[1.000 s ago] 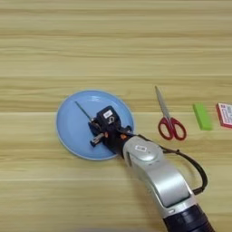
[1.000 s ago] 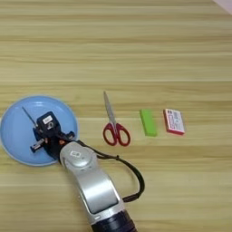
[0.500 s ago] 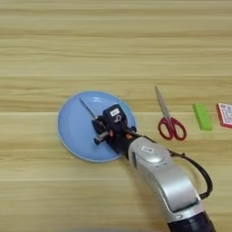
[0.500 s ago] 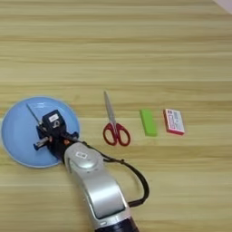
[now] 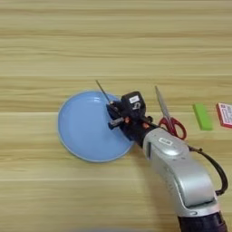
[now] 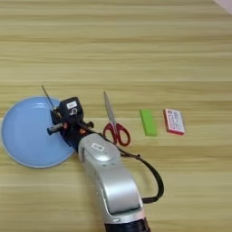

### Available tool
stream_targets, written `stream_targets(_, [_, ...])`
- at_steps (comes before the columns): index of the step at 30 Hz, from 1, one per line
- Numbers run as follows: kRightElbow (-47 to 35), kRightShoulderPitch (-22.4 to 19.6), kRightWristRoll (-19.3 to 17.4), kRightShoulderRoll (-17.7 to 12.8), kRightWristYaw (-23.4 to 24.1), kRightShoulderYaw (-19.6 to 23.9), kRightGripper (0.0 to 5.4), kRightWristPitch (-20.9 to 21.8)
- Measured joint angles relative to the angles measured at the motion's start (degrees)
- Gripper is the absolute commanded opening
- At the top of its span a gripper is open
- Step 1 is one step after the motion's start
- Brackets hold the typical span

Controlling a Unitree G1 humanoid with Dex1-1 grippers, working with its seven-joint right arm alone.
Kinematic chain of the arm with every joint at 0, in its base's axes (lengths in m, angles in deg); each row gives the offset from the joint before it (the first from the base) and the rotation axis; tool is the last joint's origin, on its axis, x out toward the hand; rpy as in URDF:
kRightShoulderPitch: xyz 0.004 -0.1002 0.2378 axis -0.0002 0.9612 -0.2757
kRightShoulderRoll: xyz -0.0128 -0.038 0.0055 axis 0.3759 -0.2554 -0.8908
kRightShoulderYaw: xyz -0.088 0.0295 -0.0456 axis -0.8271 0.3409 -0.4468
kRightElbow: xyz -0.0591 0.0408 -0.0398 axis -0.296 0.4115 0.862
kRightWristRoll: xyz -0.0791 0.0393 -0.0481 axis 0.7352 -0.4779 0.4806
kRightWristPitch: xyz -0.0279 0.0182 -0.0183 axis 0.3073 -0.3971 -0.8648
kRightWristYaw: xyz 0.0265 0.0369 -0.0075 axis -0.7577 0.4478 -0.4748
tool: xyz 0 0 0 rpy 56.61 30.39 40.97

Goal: Move the objects on the table

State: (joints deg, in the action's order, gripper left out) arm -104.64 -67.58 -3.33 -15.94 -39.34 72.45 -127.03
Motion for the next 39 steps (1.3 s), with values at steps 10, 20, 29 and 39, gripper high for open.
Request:
stream_targets(10, [1.9,-1.2,-1.4,-2.9,0.7,8.0,0.88,0.0])
stream_targets(20, [7.0,-1.6,-1.2,-4.0,1.1,10.3,0.88,1.3])
stream_targets(29, [11.9,-1.6,0.1,-4.2,1.3,9.1,0.88,2.5])
stream_targets(39, [15.5,-2.1,0.6,-4.2,0.8,7.6,0.88,3.9])
